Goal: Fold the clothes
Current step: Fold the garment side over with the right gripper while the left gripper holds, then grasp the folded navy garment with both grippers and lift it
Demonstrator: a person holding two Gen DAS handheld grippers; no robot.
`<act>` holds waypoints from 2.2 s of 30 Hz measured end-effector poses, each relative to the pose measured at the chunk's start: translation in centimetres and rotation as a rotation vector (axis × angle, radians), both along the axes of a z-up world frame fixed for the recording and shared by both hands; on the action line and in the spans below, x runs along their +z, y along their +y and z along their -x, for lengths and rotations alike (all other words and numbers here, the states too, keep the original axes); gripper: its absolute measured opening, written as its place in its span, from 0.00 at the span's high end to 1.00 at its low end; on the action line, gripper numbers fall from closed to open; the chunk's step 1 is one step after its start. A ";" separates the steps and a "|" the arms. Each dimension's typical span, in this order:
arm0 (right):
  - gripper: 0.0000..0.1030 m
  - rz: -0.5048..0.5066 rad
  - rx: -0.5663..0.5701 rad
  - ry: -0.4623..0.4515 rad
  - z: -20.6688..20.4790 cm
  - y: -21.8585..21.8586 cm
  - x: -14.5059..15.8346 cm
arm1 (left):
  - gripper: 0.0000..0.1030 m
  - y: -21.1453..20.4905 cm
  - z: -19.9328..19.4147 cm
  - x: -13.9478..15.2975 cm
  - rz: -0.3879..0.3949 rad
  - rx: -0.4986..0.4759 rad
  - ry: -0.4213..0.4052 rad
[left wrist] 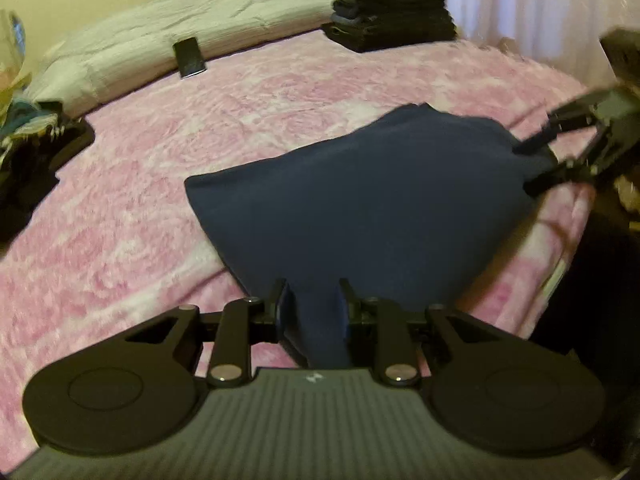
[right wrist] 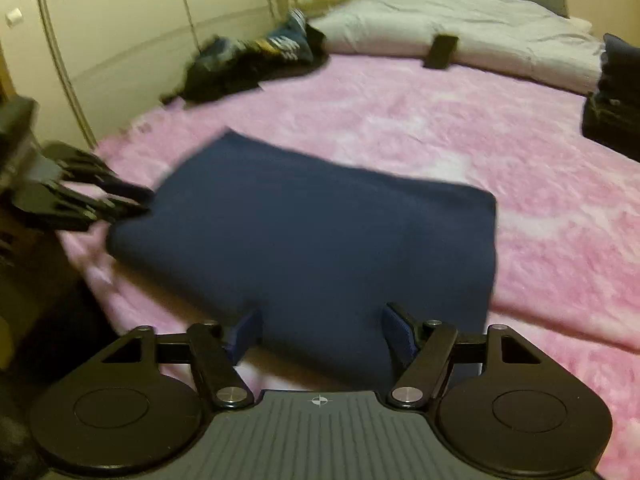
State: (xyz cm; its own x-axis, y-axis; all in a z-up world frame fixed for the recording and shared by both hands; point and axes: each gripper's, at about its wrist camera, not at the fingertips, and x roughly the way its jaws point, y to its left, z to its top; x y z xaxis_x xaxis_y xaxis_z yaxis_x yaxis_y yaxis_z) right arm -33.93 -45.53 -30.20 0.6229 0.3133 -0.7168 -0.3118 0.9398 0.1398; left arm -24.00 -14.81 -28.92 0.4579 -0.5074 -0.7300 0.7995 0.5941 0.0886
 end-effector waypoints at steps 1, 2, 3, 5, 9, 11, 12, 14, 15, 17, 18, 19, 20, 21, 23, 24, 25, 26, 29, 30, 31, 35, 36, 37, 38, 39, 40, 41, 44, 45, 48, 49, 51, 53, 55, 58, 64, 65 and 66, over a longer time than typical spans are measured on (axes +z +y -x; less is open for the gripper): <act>0.33 0.014 0.002 -0.008 0.2 0.4 0.4 | 0.80 0.1 0.0 0.2 0.002 0.007 0.003; 0.32 0.056 0.023 -0.028 0.6 1.0 0.9 | 0.80 0.3 0.2 0.7 -0.009 0.004 -0.014; 0.29 0.106 0.049 -0.051 1.2 1.7 1.4 | 0.79 0.4 0.7 1.2 -0.026 -0.005 -0.043; 0.14 0.209 0.101 -0.096 2.2 3.0 1.9 | 0.75 0.5 1.6 1.8 -0.060 -0.025 -0.104; 0.14 0.358 0.209 -0.124 3.7 5.2 0.4 | 0.70 -0.2 4.6 1.8 -0.144 -0.116 -0.241; 0.14 0.403 0.259 -0.125 4.0 6.4 -0.4 | 0.69 -0.7 6.1 1.5 -0.181 -0.182 -0.287; 0.14 0.428 0.280 -0.126 4.0 6.9 -0.8 | 0.66 -1.0 6.8 1.3 -0.199 -0.218 -0.302; 0.14 0.466 0.309 -0.137 3.8 7.8 -1.5 | 0.58 -1.5 7.8 0.6 -0.235 -0.273 -0.330; 0.15 0.488 0.321 -0.145 3.6 8.1 -1.8 | 0.55 -1.8 8.3 0.2 -0.259 -0.300 -0.348; 0.36 0.554 0.340 -0.158 3.0 8.7 -2.6 | 0.52 -2.6 9.3 -0.7 -0.316 -0.355 -0.401; 0.43 0.601 0.346 -0.163 2.7 8.9 -3.2 | 0.50 -2.9 9.8 -1.2 -0.346 -0.375 -0.436; 0.56 0.648 0.352 -0.167 2.4 9.1 -3.8 | 0.49 -3.3 10.2 -1.7 -0.375 -0.395 -0.471; 0.63 0.660 0.356 -0.173 2.1 9.1 -3.8 | 0.48 -3.7 10.5 -2.2 -0.404 -0.414 -0.505; 0.67 0.661 0.358 -0.179 1.9 9.0 -3.6 | 0.46 -4.2 10.7 -2.7 -0.433 -0.432 -0.535; 0.71 0.633 0.341 -0.185 1.4 8.6 -2.7 | 0.41 -5.4 10.9 -3.6 -0.482 -0.459 -0.584; 0.71 0.618 0.332 -0.185 1.2 8.3 -2.2 | 0.41 -5.9 10.7 -4.0 -0.503 -0.466 -0.596; 0.71 0.601 0.323 -0.183 0.9 8.0 -1.9 | 0.41 -6.4 10.6 -4.4 -0.523 -0.472 -0.609; 0.71 0.589 0.318 -0.179 0.6 7.8 -1.5 | 0.41 -6.9 10.4 -4.8 -0.543 -0.476 -0.620; 0.71 0.567 0.317 -0.170 0.3 7.5 -1.0 | 0.48 -7.6 9.4 -5.6 -0.579 -0.456 -0.621; 0.71 0.562 0.316 -0.168 0.3 7.5 -1.0 | 0.49 -7.7 9.1 -5.7 -0.578 -0.450 -0.612; 0.71 0.557 0.313 -0.167 0.3 7.6 -1.0 | 0.51 -7.7 8.9 -5.7 -0.573 -0.448 -0.597; 0.71 0.540 0.305 -0.167 0.4 7.6 -1.1 | 0.55 -7.5 8.8 -5.6 -0.563 -0.440 -0.571; 0.71 0.539 0.305 -0.168 0.5 7.7 -1.1 | 0.55 -7.5 8.8 -5.6 -0.562 -0.438 -0.569; 0.71 0.539 0.305 -0.168 0.5 7.7 -1.2 | 0.56 -7.5 8.8 -5.6 -0.560 -0.436 -0.566; 0.71 0.538 0.306 -0.168 0.5 7.7 -1.2 | 0.56 -7.6 8.8 -5.6 -0.560 -0.435 -0.564; 0.71 0.538 0.307 -0.169 0.5 7.7 -1.2 | 0.56 -7.6 8.8 -5.5 -0.561 -0.434 -0.564; 0.71 0.538 0.308 -0.170 0.6 7.6 -1.2 | 0.56 -7.6 8.8 -5.4 -0.561 -0.434 -0.563; 0.71 0.540 0.310 -0.173 0.7 7.7 -1.3 | 0.56 -7.6 8.9 -5.3 -0.560 -0.433 -0.561; 0.69 0.551 0.314 -0.185 1.0 7.8 -1.7 | 0.57 -7.6 9.2 -5.1 -0.556 -0.431 -0.553; 0.68 0.557 0.315 -0.190 1.1 7.8 -1.9 | 0.57 -7.5 9.1 -5.0 -0.555 -0.431 -0.550; 0.62 0.583 0.317 -0.205 1.6 7.8 -2.4 | 0.57 -7.5 9.0 -4.9 -0.551 -0.431 -0.543; 0.56 0.602 0.316 -0.210 1.8 7.9 -2.7 | 0.57 -7.5 9.0 -4.9 -0.551 -0.431 -0.542; 0.38 0.651 0.314 -0.223 2.0 8.0 -3.2 | 0.57 -7.5 8.9 -4.8 -0.547 -0.430 -0.538; 0.32 0.695 0.327 -0.236 2.3 8.1 -3.9 | 0.57 -7.4 8.9 -4.8 -0.542 -0.428 -0.534; 0.32 0.700 0.340 -0.239 2.4 8.3 -4.2 | 0.57 -7.4 8.8 -4.7 -0.535 -0.426 -0.529; 0.32 0.703 0.354 -0.256 2.3 8.7 -4.7 | 0.57 -7.2 8.7 -4.6 -0.523 -0.422 -0.518; 0.32 0.782 0.379 -0.289 1.3 9.8 -5.9 | 0.57 -6.7 8.4 -4.4 -0.498 -0.420 -0.501; 0.32 0.799 0.384 -0.296 1.2 10.0 -6.1 | 0.57 -6.7 8.3 -4.3 -0.488 -0.417 -0.495; 0.32 0.825 0.389 -0.308 1.1 10.1 -6.3 | 0.57 -6.6 8.1 -4.2 -0.477 -0.413 -0.487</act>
State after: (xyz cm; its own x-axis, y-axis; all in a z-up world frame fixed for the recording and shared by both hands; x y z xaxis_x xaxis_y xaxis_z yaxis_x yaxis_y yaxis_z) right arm -35.00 -35.45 -36.45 0.7794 0.0081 -0.6265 -0.5350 0.5289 -0.6588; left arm -32.14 -21.38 -33.14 0.6239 -0.3892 -0.6777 0.7531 0.0679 0.6544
